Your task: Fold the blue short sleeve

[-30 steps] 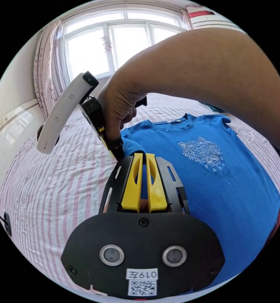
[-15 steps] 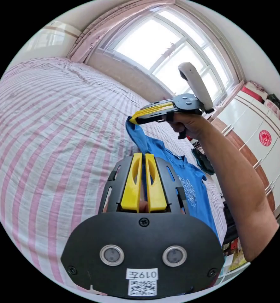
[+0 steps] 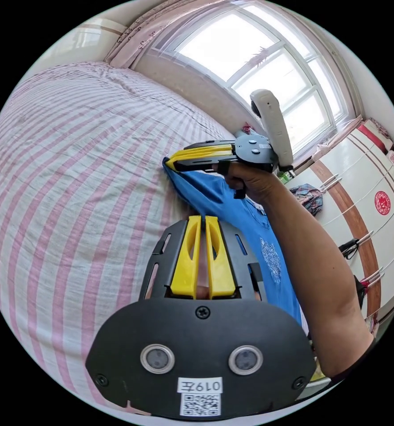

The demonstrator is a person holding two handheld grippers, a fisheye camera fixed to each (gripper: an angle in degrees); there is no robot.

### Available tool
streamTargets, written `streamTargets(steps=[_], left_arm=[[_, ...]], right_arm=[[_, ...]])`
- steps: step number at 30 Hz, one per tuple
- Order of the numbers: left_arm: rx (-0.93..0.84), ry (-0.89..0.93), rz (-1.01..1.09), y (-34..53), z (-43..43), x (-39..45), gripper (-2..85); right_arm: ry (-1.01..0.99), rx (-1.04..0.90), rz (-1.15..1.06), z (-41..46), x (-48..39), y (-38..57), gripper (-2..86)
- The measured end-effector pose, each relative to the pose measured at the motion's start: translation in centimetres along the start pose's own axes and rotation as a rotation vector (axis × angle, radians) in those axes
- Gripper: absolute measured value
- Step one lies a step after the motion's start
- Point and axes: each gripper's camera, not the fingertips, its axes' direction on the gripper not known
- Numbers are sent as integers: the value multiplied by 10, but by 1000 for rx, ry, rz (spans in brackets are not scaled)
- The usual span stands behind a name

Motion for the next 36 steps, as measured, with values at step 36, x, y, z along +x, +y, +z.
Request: streamTargets(steps=[36], left_arm=[[-101, 38, -101, -38, -3, -71, 21]], right_arm=[[-3, -44, 274, -18, 75, 116, -6]])
